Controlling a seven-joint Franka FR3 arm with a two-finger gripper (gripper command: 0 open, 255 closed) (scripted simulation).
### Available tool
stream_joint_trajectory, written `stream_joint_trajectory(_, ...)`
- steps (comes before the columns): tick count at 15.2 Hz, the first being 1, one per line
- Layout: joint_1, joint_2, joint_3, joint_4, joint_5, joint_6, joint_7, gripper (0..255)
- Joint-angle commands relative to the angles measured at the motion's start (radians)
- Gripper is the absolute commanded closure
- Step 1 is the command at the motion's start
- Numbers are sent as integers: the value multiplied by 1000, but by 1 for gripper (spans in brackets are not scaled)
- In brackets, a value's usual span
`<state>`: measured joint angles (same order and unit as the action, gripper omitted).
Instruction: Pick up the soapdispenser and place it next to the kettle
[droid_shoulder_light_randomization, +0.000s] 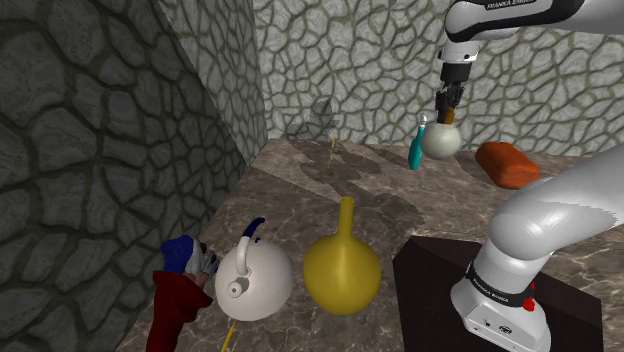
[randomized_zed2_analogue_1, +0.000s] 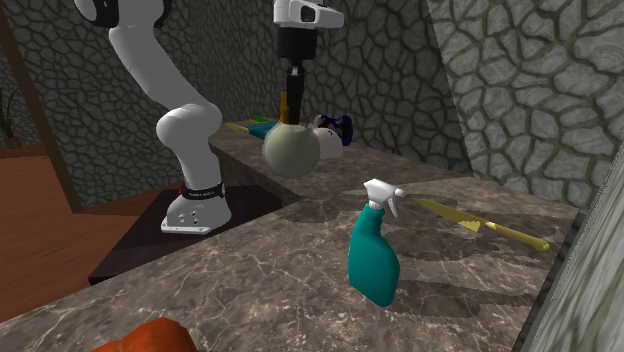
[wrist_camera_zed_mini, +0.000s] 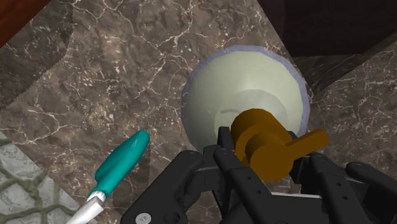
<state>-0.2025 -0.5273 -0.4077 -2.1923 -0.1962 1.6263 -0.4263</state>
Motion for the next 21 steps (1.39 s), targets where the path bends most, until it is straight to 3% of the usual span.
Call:
stream_joint_trajectory(1, 1, 2, 2, 27, 2, -25, -2, 255)
stream_joint_trajectory(13, 12, 36, 16, 210, 21, -174, -13, 255)
stream_joint_trajectory(21, 67, 11, 172, 162, 100, -170, 188, 255)
